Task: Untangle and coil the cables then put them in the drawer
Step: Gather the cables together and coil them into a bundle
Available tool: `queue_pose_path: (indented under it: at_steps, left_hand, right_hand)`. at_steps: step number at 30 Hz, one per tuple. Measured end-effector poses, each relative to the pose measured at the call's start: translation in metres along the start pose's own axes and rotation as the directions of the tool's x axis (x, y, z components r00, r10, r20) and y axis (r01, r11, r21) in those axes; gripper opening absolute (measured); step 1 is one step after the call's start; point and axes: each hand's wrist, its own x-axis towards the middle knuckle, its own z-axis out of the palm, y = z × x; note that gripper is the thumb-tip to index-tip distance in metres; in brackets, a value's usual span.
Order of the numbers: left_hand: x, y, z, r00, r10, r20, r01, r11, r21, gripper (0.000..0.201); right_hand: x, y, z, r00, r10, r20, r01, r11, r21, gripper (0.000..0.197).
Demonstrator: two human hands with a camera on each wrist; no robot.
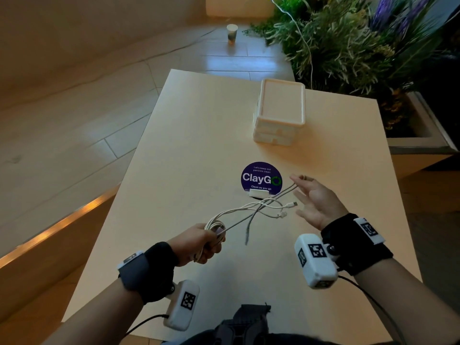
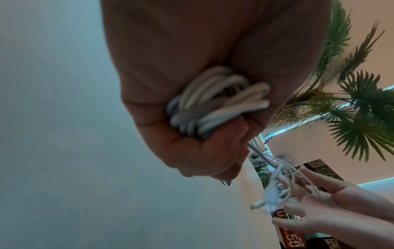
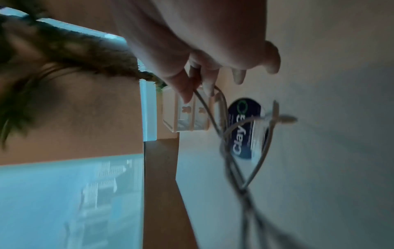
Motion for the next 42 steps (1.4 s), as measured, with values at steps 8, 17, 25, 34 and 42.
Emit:
queue_pose_path:
  at_steps: [8,17,25,34,42]
  left_hand:
    - [-0.007,-0.007,-0.02,0.997,-0.017,-0.079,0.012,0.998,-0.063,0.013]
    - [-0.022,0.003,-0.033,0.984,0.08,-0.157,-0.093,0.992,-0.08,0.017]
    - [-0.017,0.054,0.013,0.92,0.38,-0.095,-0.38,0.925,0.026,0.013]
    - [-0.012,0.059,0.028,0.813,0.54,-0.219,-0.566,0.821,-0.074,0.014]
    - [-0.002,0.073,0.058,0.68,0.547,-0.489,-0.683,0.715,-0.15,0.017]
  right_hand:
    - [0.007,0.004,-0.024,0.965,-0.257,0.058,0.097,0.142,-0.985,0.046]
    - [-0.004,-0.003,-0.047,0.988,-0.13,0.084,0.055,-0.211,-0.976,0.018]
    - [-0.045,0.029,0.051,0.687,-0.225,0.691,0.651,-0.234,-0.722,0.07]
    - [-0.042,0.041,0.071,0.56,-0.59,0.581,0.807,0.23,-0.544,0.032]
    - [-0.053,0.042,0.083,0.698,-0.376,0.609,0.716,0.35,-0.604,0.062]
